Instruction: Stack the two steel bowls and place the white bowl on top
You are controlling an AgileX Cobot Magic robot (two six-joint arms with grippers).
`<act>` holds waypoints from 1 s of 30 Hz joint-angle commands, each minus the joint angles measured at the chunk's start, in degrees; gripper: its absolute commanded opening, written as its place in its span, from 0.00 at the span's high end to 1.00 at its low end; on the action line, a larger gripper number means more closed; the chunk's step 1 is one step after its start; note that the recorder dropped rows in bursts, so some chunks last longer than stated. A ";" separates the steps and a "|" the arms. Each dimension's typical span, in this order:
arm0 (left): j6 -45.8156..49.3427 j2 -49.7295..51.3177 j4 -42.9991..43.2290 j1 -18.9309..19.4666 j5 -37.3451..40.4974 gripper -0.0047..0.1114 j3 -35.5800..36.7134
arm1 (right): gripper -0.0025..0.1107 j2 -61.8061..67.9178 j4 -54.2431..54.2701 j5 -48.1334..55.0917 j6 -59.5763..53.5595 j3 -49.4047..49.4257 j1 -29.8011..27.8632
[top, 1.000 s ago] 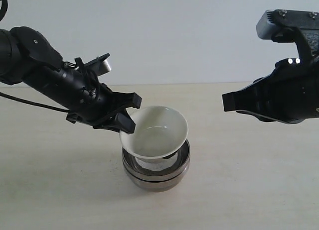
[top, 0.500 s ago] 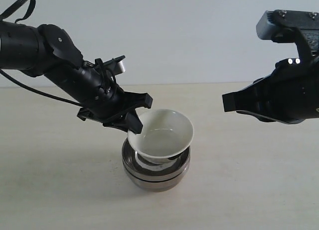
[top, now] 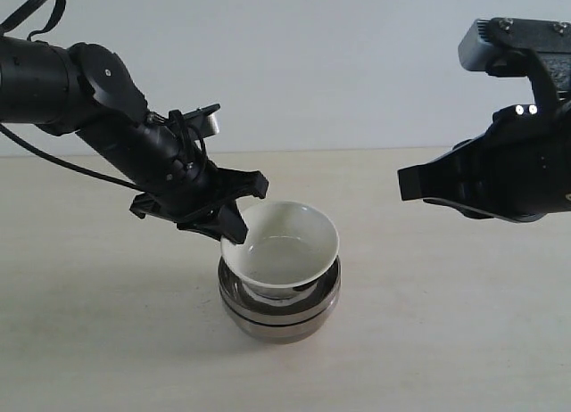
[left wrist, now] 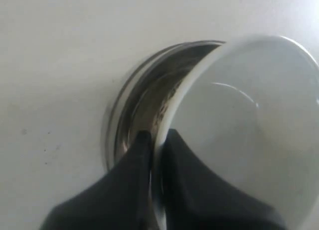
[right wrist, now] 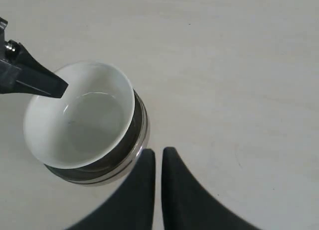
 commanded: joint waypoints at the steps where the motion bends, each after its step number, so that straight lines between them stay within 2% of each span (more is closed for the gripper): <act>1: -0.76 -0.08 -0.68 -0.38 0.22 0.93 -0.47 | 0.98 -0.32 -0.10 0.05 -0.34 0.40 0.00; 6: -0.76 -0.08 -1.82 -0.38 0.61 0.93 -0.47 | 0.98 -0.32 -0.10 0.05 -0.34 0.40 0.00; 8: -0.76 -0.08 -2.08 -0.38 0.49 0.90 -0.47 | 0.98 -0.32 -0.10 0.05 -0.34 0.40 0.00; 11: -0.76 -0.08 -2.08 -0.38 0.49 0.71 -0.47 | 0.98 -0.32 -0.10 0.05 -0.34 0.40 0.00; 13: -0.76 -0.08 -2.08 -0.38 0.66 0.65 -0.47 | 0.98 -0.32 -0.10 0.13 -0.34 0.40 0.00; 26: -0.50 -0.18 -1.60 -0.38 0.82 0.66 -0.85 | 0.98 -0.32 -0.10 0.26 -0.34 0.40 0.00; 28: -0.50 -0.18 -1.60 -0.38 0.21 0.68 -0.85 | 0.98 -0.32 -0.10 0.26 -0.34 0.40 0.00; 30: -0.50 -0.06 -1.50 -0.38 -0.45 0.75 -0.85 | 0.98 -0.32 -0.10 0.26 -0.34 0.40 0.00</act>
